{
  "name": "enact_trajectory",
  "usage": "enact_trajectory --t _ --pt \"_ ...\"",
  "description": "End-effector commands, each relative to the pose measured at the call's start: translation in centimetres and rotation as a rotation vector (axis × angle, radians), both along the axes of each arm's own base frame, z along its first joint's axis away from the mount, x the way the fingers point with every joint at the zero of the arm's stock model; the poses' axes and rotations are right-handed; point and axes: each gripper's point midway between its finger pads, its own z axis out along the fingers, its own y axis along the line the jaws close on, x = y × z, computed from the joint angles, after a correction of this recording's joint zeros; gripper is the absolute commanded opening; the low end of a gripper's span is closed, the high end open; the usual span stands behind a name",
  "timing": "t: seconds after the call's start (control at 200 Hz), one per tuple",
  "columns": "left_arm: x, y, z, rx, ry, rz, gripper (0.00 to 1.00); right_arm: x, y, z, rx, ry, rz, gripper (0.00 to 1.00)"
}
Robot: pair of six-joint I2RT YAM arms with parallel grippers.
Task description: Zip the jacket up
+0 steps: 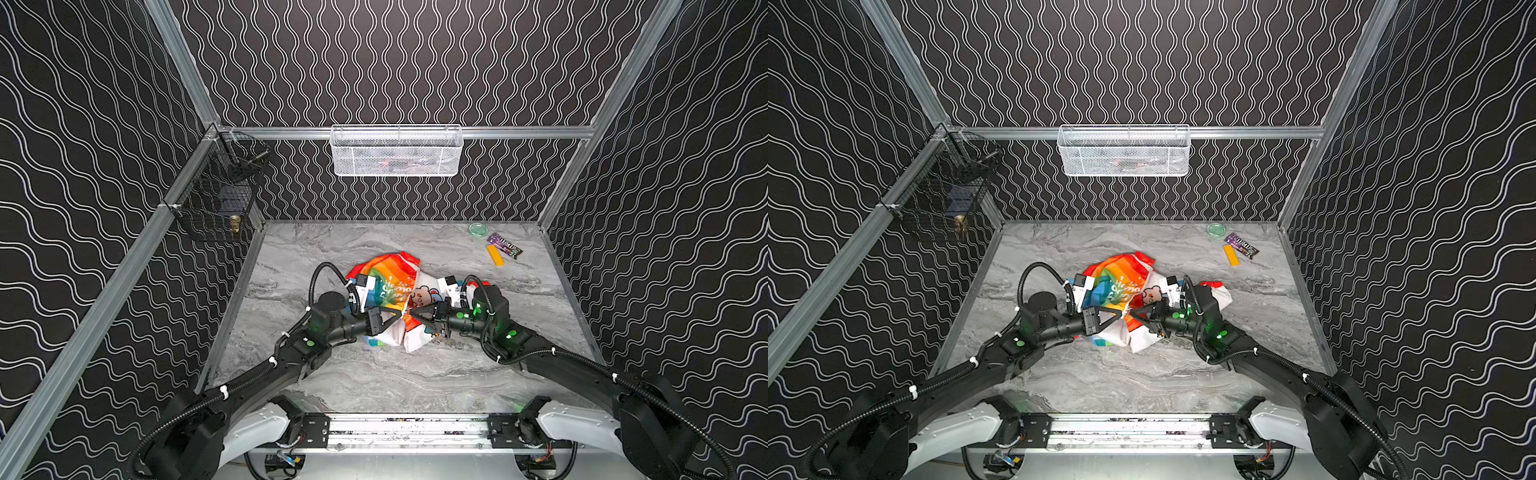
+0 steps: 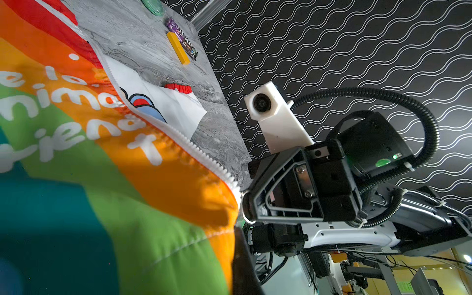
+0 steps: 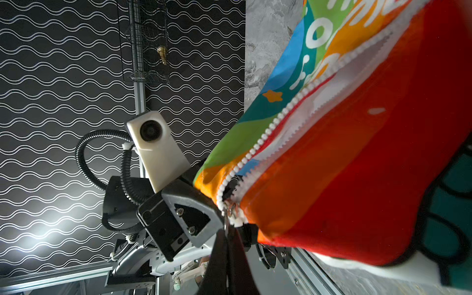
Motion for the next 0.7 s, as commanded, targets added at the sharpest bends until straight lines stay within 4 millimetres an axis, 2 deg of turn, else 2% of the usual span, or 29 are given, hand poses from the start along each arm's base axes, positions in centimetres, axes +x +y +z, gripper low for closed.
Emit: enact_trajectory --t 0.0,0.185,0.295,0.46,0.696 --pt "0.0 0.0 -0.4 0.01 0.008 -0.006 0.0 1.0 0.2 1.1 0.024 -0.034 -0.028 0.0" --pt "0.3 -0.1 -0.1 -0.013 0.003 0.001 0.24 0.6 1.0 1.1 0.04 -0.027 0.004 0.0" --pt "0.4 0.1 0.0 -0.013 -0.008 0.017 0.29 0.5 1.2 1.1 0.048 -0.024 0.01 0.0" --pt "0.5 0.1 0.2 -0.013 -0.018 0.02 0.4 0.3 1.6 1.4 0.065 -0.024 0.02 0.0" --pt "1.0 0.1 0.3 -0.03 -0.016 0.039 0.42 0.0 2.3 1.4 0.08 -0.015 0.038 0.0"
